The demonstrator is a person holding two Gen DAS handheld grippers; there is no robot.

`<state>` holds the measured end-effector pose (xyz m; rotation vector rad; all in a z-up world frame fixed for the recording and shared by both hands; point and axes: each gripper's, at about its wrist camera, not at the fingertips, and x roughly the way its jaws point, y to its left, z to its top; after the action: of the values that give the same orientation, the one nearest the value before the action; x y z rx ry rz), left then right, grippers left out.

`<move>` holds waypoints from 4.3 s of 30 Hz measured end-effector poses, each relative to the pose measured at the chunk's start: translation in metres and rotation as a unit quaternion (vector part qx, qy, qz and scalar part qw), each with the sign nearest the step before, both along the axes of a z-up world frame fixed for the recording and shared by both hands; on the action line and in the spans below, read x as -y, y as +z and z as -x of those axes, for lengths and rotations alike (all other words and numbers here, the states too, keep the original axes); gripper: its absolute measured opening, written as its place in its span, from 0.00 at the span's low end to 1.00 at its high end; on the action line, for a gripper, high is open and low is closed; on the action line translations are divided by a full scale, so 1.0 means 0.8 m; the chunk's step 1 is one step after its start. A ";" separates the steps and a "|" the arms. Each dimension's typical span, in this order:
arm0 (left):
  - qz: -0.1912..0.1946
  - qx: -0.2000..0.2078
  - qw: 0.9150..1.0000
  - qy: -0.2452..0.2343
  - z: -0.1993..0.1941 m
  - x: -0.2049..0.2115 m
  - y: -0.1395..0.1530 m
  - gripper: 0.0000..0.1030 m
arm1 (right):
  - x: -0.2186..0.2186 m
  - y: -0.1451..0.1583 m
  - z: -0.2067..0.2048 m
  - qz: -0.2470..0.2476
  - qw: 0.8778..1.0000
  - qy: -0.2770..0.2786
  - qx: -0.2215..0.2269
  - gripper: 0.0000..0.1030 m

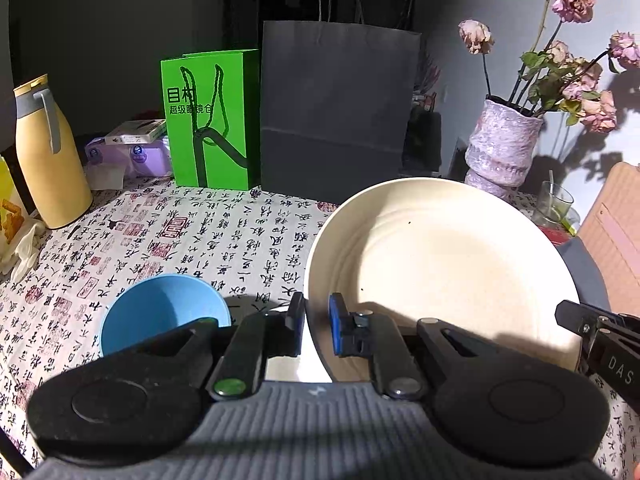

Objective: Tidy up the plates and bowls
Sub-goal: 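Carry both cream plates back toward the blue bowl with both grippers, then carry both held cream plates past the bowls toward the plate stack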

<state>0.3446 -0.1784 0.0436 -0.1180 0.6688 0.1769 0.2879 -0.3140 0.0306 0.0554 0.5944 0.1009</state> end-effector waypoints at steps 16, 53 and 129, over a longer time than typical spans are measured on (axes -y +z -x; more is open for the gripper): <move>0.006 0.021 1.000 -0.015 0.069 -0.006 0.008 0.13 | -0.013 0.003 0.066 0.011 1.000 -0.005 0.013 0.08; 0.027 0.054 0.998 -0.009 0.203 -0.064 0.008 0.13 | -0.066 -0.008 0.181 0.009 0.999 0.011 0.038 0.08; 0.039 0.009 0.999 0.036 0.273 -0.128 -0.085 0.13 | -0.135 -0.096 0.216 -0.006 0.997 0.072 -0.029 0.08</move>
<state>0.1259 -0.0763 -0.0244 -0.2176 0.6542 0.2186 0.1153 -0.2061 -0.0461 0.0274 0.6565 0.2425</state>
